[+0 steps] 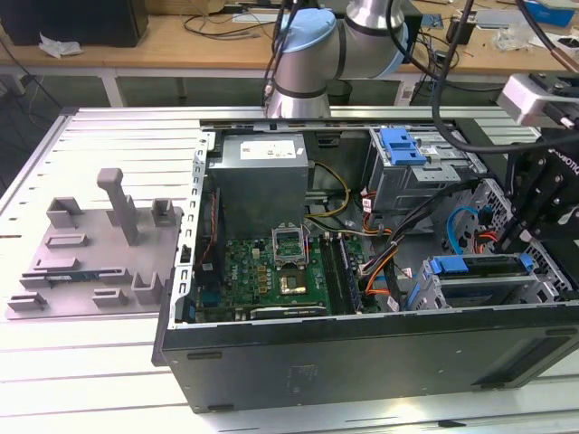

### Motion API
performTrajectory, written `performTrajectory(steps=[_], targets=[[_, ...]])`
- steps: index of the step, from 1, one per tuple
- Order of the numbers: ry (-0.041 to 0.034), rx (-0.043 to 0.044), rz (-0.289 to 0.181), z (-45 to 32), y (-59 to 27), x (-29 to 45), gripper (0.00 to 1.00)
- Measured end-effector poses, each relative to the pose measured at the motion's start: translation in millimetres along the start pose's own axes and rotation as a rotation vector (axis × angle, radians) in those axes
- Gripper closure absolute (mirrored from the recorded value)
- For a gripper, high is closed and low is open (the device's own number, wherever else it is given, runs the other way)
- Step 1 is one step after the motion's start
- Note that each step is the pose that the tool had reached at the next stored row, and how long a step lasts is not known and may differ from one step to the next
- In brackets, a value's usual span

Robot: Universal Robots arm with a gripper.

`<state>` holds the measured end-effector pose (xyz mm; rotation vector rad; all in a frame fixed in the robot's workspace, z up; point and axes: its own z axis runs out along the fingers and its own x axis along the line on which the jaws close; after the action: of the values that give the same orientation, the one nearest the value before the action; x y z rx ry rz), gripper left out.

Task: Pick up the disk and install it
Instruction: 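Insert the first disk wire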

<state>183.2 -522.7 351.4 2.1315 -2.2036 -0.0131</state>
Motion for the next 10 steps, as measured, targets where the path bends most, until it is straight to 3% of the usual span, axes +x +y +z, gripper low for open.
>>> performTrajectory(steps=[8, 9, 10], targets=[[-0.0024, 0.0001, 0.000, 0.0, 0.0, 0.1, 0.83], [-0.0064, 0.0000, 0.000, 0.0, 0.0, 0.5, 0.83], [-0.0261, 0.0000, -0.001, 0.1, 0.0, 2.0, 0.83]])
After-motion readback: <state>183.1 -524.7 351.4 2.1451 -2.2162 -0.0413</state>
